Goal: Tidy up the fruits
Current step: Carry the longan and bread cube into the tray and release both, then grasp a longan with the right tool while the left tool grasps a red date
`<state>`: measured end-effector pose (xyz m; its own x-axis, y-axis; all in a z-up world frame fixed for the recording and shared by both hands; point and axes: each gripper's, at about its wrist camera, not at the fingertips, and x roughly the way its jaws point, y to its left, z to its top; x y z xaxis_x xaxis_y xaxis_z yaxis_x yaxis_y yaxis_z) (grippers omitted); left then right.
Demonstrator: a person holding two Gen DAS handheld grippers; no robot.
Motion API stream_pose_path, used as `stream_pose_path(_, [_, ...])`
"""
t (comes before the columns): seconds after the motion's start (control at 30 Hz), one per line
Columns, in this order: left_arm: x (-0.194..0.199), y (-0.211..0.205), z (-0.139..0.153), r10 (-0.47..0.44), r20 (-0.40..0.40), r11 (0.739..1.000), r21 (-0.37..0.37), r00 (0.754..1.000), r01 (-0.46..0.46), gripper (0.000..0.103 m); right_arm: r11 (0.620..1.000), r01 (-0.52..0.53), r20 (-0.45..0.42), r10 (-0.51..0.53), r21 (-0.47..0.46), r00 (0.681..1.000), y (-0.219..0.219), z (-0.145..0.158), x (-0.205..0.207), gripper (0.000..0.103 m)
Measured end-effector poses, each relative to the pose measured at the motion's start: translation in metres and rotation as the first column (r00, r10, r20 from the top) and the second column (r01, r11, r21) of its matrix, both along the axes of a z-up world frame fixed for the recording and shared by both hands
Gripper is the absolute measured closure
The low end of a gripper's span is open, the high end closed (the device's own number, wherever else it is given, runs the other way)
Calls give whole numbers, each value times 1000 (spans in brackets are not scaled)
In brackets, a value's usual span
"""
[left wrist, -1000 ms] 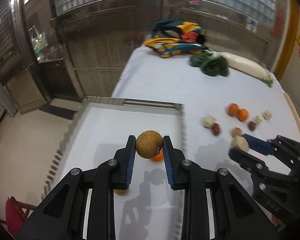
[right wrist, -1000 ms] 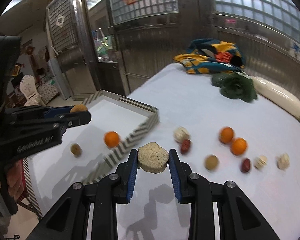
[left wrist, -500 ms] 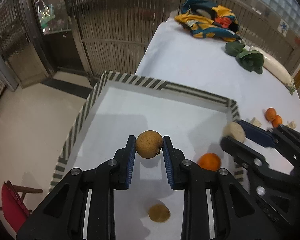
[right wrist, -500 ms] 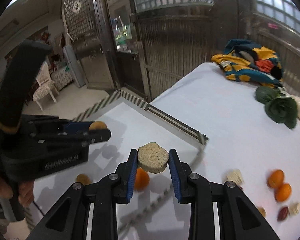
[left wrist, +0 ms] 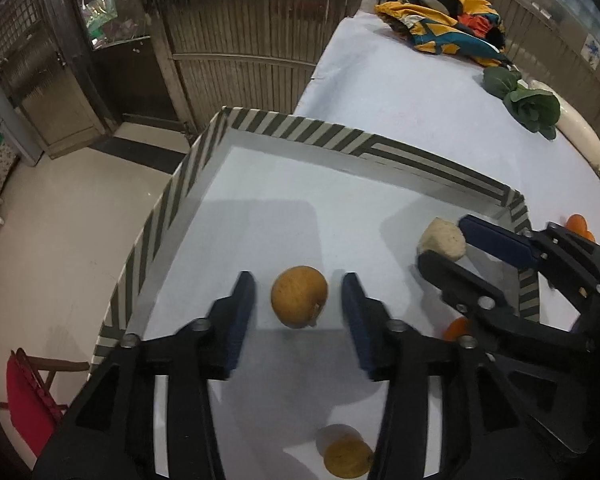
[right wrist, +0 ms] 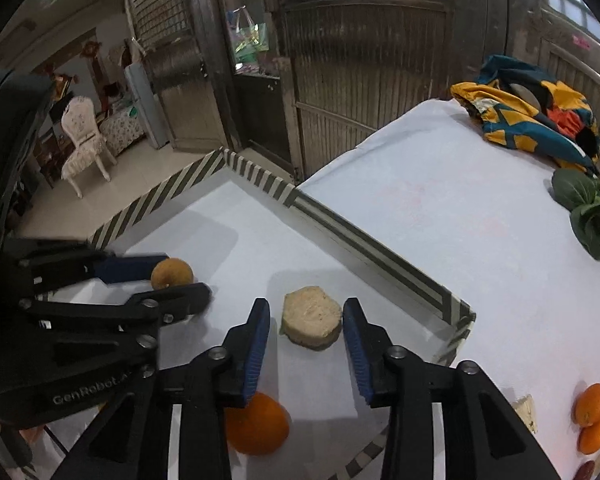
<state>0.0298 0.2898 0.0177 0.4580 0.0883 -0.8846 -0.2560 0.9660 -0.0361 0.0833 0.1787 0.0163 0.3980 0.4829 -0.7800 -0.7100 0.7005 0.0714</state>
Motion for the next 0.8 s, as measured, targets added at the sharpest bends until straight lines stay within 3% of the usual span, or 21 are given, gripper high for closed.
stream_pose_path(0.03, [-1,2,1,2,3,1000,-16,1000,-2,45,1000,0,1,0,3,1000,-2,1,-1,66])
stream_pose_path(0.1, [-5,3,4,9,11,999,-37,1000,-8,42,1000,10,-2,-10,24,1000,-8,5,-5,65])
stream_pose_path(0.47, [-44,-47,54,-46,165,999,20,985,44,42,988,95,9,-97,119,995,-65,37,-44,64])
stream_pose_path(0.8, [-69,-122,70,-153,233,988,17,960,153,42,968,208,50,-217,142,975,-146,53,-82,61])
